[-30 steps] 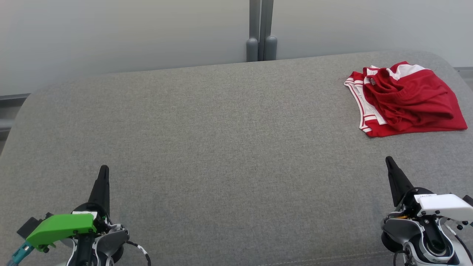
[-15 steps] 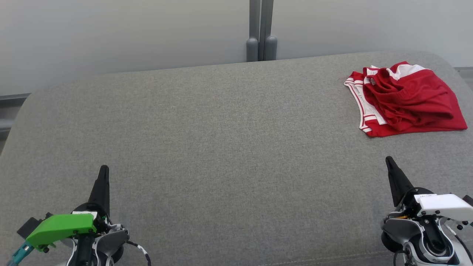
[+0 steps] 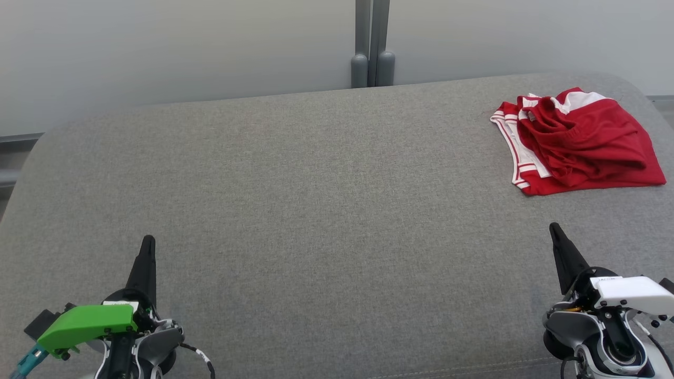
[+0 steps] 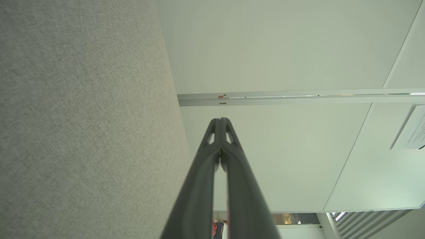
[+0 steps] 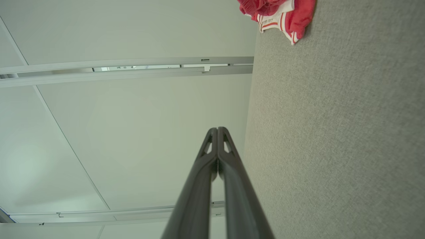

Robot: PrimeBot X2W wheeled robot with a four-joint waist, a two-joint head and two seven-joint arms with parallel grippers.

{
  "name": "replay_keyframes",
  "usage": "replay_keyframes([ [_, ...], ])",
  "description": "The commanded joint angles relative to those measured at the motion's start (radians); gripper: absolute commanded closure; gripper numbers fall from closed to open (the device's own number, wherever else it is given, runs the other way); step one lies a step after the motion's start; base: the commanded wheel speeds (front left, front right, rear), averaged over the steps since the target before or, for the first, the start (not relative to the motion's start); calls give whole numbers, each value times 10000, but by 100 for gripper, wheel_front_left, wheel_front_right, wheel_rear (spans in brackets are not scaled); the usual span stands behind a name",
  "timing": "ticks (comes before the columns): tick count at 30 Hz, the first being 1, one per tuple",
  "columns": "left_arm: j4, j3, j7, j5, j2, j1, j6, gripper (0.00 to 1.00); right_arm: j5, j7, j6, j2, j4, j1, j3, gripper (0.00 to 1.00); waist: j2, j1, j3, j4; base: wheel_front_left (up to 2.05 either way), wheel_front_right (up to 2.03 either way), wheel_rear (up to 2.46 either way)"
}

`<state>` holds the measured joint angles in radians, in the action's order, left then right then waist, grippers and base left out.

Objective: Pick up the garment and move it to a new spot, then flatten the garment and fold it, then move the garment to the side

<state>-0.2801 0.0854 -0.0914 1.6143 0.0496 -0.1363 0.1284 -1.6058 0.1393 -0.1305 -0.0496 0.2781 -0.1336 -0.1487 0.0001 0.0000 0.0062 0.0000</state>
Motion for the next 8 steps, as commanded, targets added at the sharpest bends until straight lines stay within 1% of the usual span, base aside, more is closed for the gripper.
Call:
replay_keyframes([
  [1,0,12,-6,-9,9,-151,57,100,31,26,-4,-19,-41,-89,-22,100,-1,0,0,0,0,0,0],
  [8,1,12,-5,-9,9,-151,57,100,31,26,-4,-18,-41,-89,-22,100,-1,0,0,0,0,0,0],
])
